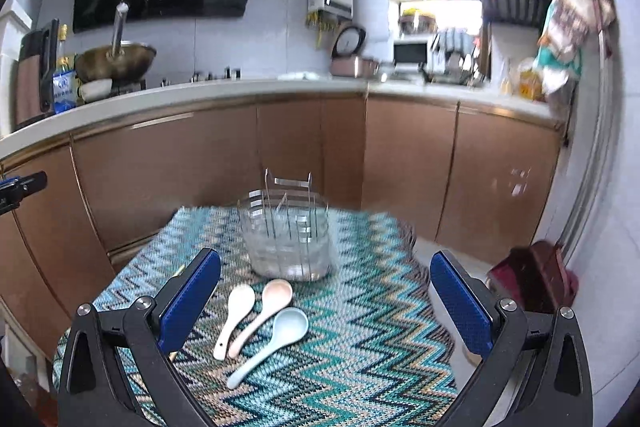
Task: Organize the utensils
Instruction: 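Grasp a wooden chopstick with the left gripper while the right gripper grasps a white spoon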
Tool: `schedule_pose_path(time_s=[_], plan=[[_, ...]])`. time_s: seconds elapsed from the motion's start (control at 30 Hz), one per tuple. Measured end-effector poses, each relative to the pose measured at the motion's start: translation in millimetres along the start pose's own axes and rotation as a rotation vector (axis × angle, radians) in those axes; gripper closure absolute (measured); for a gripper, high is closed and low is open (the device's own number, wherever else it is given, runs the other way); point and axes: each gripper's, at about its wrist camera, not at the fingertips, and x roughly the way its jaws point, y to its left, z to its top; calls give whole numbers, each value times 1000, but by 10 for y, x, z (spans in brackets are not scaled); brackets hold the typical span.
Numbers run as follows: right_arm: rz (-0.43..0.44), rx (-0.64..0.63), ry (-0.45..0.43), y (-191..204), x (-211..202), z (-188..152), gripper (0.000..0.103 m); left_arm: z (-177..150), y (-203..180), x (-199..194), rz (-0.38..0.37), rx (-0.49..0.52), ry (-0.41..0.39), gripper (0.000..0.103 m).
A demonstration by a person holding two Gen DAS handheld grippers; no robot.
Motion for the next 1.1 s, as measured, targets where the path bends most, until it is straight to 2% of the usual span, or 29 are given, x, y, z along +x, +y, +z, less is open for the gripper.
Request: schedule_pose_path(time_s=[0.13, 0.2, 0.27, 0.33, 0.37, 0.4, 0.43, 0.53, 0.67, 0.73, 0.83, 0.9, 1.1], plan=[[92, 75, 105, -219, 354, -99, 2, -1, -33, 397, -66, -5, 119, 24], [139, 121, 166, -336, 554, -179, 11, -18, -53, 605, -107, -19, 178, 25], [198, 163, 232, -407, 775, -268, 27, -20, -84, 819, -132, -24, 241, 25], [281, 203, 304, -460, 1012, -378, 40, -29, -115, 1019, -162, -30, 299, 29], [308, 214, 331, -478, 1118, -428, 47, -30, -114, 1124, -175, -34, 327, 36], [339, 225, 368, -482, 1247, -491, 49, -35, -124, 1234, -182, -37, 353, 42], [361, 229, 401, -474, 1372, -552, 53, -50, -140, 1347, -190, -38, 382, 45], [419, 232, 471, -437, 1636, -656, 56, -76, -187, 1640, -204, -40, 456, 48], [456, 214, 527, -409, 1921, -743, 61, -64, -239, 2007, -207, -33, 529, 59], [471, 204, 547, -402, 2035, -766, 63, -54, -278, 2212, -207, -27, 568, 60], [481, 194, 569, -430, 2184, -816, 67, -58, -370, 2487, -202, -2, 624, 62], [491, 199, 581, -446, 2247, -840, 67, -82, -425, 2656, -200, 13, 660, 68], [532, 215, 591, -492, 2323, -882, 71, -203, -568, 3006, -169, 59, 740, 78]])
